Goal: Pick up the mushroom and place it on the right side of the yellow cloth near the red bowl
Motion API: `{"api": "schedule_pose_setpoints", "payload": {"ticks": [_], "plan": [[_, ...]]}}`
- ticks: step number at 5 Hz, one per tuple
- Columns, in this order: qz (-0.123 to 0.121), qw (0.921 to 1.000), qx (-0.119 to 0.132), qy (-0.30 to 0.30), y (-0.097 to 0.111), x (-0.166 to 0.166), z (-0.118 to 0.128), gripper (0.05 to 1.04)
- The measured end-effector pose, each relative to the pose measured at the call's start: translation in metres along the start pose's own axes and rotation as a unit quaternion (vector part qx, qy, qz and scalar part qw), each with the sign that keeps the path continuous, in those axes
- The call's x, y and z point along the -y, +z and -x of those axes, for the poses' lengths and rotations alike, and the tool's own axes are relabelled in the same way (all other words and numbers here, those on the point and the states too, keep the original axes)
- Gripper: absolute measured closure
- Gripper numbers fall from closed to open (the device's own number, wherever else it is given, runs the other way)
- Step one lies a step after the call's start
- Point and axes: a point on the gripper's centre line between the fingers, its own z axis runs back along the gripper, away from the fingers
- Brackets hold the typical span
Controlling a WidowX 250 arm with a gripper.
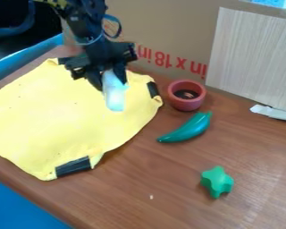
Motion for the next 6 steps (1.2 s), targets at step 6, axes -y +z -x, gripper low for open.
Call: {"api": "schedule_pose_setpoints", "payload": {"ticks": [6], "plan": [[-0.022,0.9972,0.070,0.011,-0.056,0.025,-0.027,0.561]]}}
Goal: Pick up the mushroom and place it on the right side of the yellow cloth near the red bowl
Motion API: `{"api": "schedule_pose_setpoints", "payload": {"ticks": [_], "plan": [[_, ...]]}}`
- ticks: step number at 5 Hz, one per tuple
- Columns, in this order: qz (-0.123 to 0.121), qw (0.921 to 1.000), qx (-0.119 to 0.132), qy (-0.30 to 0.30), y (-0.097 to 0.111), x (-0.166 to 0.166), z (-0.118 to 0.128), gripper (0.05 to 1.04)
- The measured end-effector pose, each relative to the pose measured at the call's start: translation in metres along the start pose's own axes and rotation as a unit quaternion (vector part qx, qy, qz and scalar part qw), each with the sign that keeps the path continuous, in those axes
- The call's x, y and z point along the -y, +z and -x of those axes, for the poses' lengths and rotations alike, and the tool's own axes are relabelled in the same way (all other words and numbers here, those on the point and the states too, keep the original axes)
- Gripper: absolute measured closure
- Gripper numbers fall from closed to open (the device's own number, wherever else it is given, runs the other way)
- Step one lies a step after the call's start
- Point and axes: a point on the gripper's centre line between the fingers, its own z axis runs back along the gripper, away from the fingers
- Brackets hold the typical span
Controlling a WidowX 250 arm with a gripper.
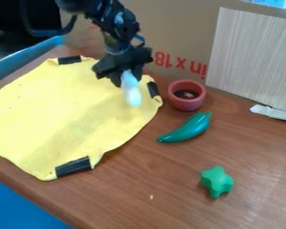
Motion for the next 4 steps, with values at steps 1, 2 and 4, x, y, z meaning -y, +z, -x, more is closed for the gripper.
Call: {"api": "schedule_pose_setpoints", "payload": {"ticks": [1,2,4], "plan": [[-0.011,0.9999,0.005,-0.006,-0.008,-0.003,-0.001,0.561],[-0.013,0.9998,0.005,-0.012,-0.011,-0.003,0.000,0.517],[0.000,1.0000,-0.006,-0.007,0.001,-0.001,0.002,0.079]]}}
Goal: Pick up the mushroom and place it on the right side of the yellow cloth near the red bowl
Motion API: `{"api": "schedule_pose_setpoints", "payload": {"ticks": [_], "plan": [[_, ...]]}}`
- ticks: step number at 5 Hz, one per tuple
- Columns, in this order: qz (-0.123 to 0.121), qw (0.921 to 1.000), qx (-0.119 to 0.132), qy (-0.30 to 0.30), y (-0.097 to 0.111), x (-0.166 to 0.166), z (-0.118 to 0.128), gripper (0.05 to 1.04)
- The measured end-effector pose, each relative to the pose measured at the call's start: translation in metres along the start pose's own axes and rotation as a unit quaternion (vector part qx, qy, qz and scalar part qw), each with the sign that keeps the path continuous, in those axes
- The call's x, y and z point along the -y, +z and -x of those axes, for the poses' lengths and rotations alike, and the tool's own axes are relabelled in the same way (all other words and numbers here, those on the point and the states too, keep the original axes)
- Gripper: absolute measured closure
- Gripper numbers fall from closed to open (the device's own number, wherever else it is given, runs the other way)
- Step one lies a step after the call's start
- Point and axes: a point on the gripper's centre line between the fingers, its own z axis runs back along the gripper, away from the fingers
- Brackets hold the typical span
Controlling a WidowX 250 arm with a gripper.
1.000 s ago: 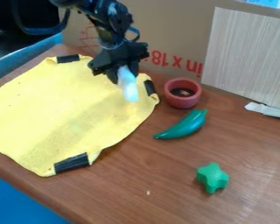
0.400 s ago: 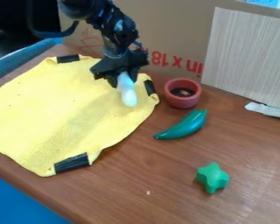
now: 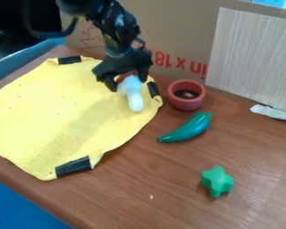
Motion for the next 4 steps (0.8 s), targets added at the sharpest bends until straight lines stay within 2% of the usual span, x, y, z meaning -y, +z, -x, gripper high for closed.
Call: {"api": "schedule_pose_setpoints", "payload": {"ticks": [1,2,3,4], "plan": [[0.017,0.9997,0.007,0.018,0.018,-0.002,-0.012,0.083],[0.022,0.9991,-0.035,-0.005,0.026,-0.002,-0.013,0.083],[0.016,0.9983,-0.054,-0.014,0.033,-0.004,-0.021,0.083],[0.020,0.9966,-0.069,-0.042,0.058,-0.006,-0.037,0.083]]}}
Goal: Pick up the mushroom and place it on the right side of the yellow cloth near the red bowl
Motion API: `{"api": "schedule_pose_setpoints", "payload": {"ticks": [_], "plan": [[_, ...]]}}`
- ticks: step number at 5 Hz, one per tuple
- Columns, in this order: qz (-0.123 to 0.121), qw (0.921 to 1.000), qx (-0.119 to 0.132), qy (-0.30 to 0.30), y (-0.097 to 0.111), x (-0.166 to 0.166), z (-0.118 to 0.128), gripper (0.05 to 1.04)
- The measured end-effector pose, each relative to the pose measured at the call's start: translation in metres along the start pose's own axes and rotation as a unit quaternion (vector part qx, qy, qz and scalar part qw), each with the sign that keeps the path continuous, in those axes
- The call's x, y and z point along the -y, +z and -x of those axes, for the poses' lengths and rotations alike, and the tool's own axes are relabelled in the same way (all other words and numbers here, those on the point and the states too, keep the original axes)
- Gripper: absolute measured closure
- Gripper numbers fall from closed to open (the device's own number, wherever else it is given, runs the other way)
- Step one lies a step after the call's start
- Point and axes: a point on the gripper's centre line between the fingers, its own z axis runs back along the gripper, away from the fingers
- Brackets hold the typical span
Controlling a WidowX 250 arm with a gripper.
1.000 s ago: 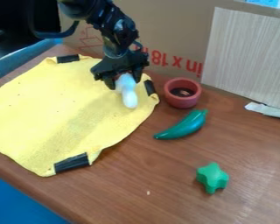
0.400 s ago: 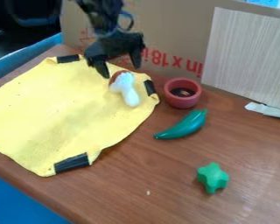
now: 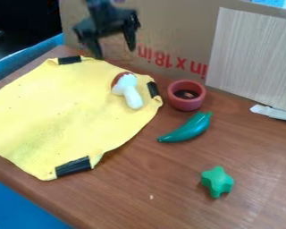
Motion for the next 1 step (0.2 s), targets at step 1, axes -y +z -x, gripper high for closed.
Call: {"api": "schedule_pose_setpoints", "payload": {"ticks": [1], "plan": [[0.014,0.9992,-0.002,-0.037,0.0228,-0.0045,-0.0040,0.083]]}}
